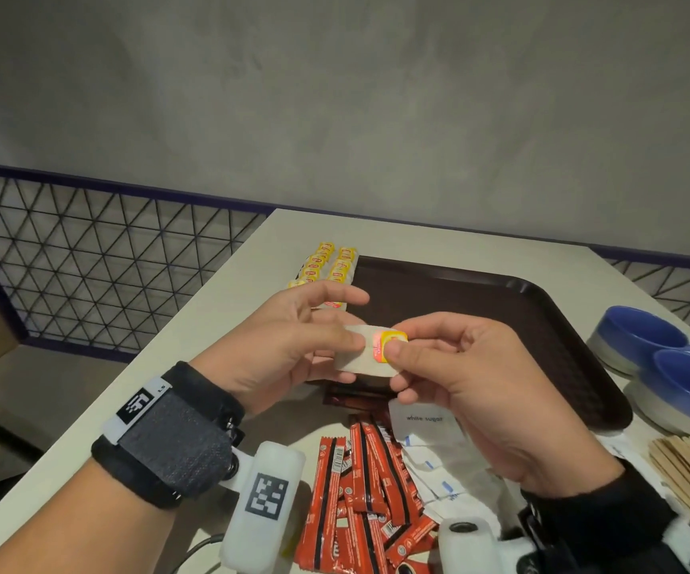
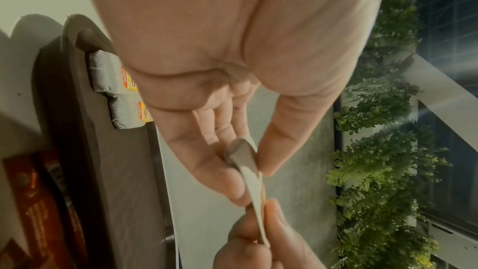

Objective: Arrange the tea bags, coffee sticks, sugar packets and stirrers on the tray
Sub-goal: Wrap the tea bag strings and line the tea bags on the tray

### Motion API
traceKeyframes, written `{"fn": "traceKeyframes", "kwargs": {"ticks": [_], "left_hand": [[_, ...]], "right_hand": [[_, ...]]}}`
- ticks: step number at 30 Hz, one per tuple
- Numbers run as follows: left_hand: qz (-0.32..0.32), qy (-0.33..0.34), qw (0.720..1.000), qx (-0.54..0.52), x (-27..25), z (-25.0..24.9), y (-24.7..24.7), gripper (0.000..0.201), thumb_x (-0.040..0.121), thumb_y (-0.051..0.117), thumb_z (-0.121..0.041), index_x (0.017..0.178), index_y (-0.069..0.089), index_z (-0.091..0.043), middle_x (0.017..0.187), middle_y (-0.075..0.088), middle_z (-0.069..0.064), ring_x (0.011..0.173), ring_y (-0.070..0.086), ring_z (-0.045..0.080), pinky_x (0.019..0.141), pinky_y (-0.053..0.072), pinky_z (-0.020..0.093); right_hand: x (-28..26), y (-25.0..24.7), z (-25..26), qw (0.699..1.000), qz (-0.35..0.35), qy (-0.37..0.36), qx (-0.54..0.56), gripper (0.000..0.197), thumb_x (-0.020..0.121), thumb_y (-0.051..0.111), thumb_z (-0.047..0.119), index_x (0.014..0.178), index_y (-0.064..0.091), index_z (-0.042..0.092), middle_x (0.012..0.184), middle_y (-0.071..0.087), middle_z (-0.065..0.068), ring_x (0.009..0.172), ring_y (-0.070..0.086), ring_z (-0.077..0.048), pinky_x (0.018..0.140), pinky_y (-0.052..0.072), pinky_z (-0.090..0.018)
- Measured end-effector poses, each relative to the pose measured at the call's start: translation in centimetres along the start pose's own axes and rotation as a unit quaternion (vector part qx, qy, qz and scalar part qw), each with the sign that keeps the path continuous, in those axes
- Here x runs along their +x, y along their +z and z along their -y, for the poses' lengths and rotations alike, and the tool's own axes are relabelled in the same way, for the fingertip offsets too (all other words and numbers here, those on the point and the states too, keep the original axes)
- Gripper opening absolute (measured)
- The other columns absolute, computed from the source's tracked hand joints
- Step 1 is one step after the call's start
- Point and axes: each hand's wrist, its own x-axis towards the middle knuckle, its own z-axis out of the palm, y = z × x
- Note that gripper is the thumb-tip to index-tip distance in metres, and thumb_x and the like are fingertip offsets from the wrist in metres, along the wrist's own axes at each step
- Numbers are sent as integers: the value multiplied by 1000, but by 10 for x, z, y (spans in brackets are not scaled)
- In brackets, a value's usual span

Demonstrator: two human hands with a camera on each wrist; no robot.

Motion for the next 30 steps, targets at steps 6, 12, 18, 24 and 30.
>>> {"fn": "traceKeyframes", "kwargs": {"ticks": [6, 12, 18, 24, 30], "left_hand": [[3, 21, 1000, 4, 1, 3, -1, 37, 75, 80, 2, 109, 71, -12, 87, 69, 10, 76, 72, 19, 60, 59, 28], [0, 58, 997, 43, -1, 2, 2, 24, 70, 78, -5, 92, 77, -17, 89, 73, 6, 80, 72, 17, 68, 59, 28], [-15, 91, 988, 122, -2, 3, 7, 18, 70, 82, -3, 85, 81, -14, 89, 75, 12, 76, 68, 19, 67, 58, 26], [-20, 97, 981, 166, -1, 4, 9, 16, 71, 83, -9, 83, 83, -19, 88, 76, 9, 74, 71, 16, 68, 58, 27], [-20, 85, 983, 164, -1, 4, 9, 10, 73, 81, -11, 82, 82, -16, 94, 78, 11, 82, 74, 19, 72, 60, 30]], "right_hand": [[0, -4, 1, 1000, -14, -3, -6, 11, 85, 77, 3, 95, 77, 3, 86, 76, -19, 72, 71, -24, 68, 61, -33], [0, -6, 0, 999, -23, -42, -22, 11, 81, 81, 4, 91, 76, 4, 77, 74, -15, 68, 71, -24, 70, 61, -33], [-1, -6, -1, 995, -36, -60, -74, 8, 81, 81, 5, 86, 76, 7, 85, 74, -19, 69, 72, -23, 78, 63, -44], [-2, -5, -2, 989, -48, -76, -115, 7, 83, 82, 10, 86, 75, 11, 81, 75, -14, 71, 74, -23, 75, 65, -42], [-2, -4, -1, 986, -65, -88, -122, 9, 81, 83, 11, 85, 75, 12, 78, 76, -11, 73, 75, -26, 71, 65, -41]]}}
